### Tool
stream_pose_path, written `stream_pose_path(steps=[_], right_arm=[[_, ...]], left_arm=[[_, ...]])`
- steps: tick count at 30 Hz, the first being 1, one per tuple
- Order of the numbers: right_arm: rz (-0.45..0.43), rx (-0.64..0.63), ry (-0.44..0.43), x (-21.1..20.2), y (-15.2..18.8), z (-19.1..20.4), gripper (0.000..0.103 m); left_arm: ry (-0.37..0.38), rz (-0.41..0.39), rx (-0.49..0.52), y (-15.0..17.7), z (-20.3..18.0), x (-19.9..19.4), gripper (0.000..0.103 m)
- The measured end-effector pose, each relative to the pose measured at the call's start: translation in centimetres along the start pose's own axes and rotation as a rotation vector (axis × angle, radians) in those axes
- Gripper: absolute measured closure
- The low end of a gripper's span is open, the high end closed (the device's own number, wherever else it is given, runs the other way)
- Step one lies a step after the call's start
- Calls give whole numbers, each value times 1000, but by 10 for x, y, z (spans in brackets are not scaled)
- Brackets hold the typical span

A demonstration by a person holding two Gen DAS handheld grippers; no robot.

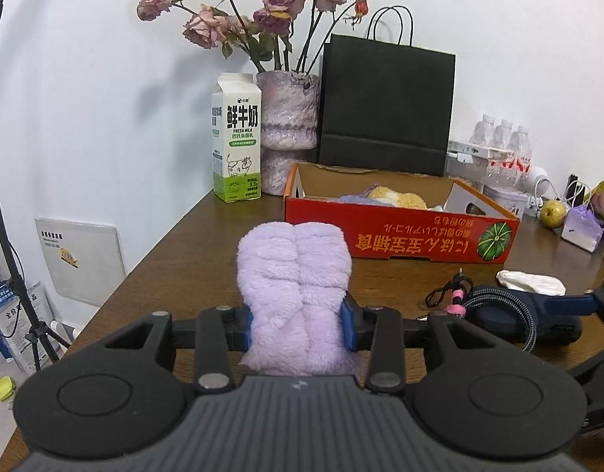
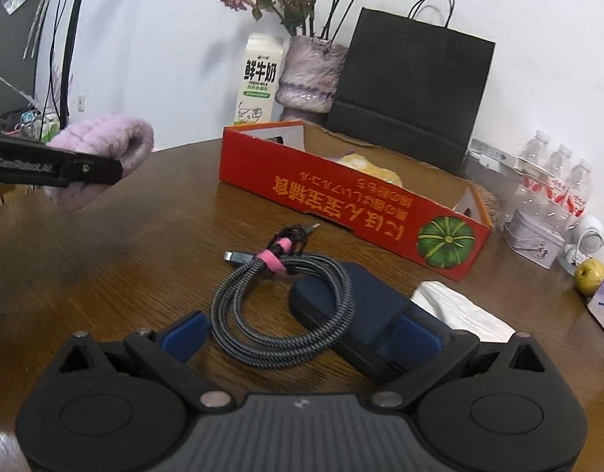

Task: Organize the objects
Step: 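Grasp the black braided cable with the right gripper while the left gripper holds the towel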

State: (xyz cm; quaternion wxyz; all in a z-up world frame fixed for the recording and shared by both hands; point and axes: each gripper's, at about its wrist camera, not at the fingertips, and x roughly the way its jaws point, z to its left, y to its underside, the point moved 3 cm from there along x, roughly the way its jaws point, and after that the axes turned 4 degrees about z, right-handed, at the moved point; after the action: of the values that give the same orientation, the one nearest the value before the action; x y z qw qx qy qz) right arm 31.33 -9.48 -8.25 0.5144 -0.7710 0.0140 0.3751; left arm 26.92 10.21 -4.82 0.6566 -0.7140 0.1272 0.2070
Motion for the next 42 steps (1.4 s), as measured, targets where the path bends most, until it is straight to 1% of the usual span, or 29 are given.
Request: stream_pose_path(steps=[9, 16, 17, 18, 19, 20, 24, 28, 35, 42], right_arm=[[26, -19, -8, 20, -18, 11, 0], [67, -37, 6, 33, -21, 14, 2], [66, -40, 2, 32, -20, 15, 3], [63, -49, -2, 31, -20, 17, 8], [63, -61, -3, 30, -21, 19, 15], [61, -71, -10, 28, -21, 21, 14], [44, -65, -5, 25, -19, 22, 15], [17, -20, -36, 14, -17, 17, 16], [-49, 27, -25, -14, -10, 9, 16], [-90, 85, -13, -36, -2, -1, 16]], left_arm=[[14, 4, -6, 0, 0, -2, 64], [17, 11, -7, 1, 0, 0, 64], [17, 13, -7, 2, 0, 0, 64], [17, 16, -8, 2, 0, 1, 63], [15, 19, -8, 2, 0, 1, 63], [14, 22, -9, 2, 0, 2, 63], [14, 28, -12, 3, 0, 3, 63], [13, 32, -16, 3, 1, 3, 63], [13, 37, -11, 3, 0, 5, 63], [-2, 39, -4, 5, -3, 4, 63]])
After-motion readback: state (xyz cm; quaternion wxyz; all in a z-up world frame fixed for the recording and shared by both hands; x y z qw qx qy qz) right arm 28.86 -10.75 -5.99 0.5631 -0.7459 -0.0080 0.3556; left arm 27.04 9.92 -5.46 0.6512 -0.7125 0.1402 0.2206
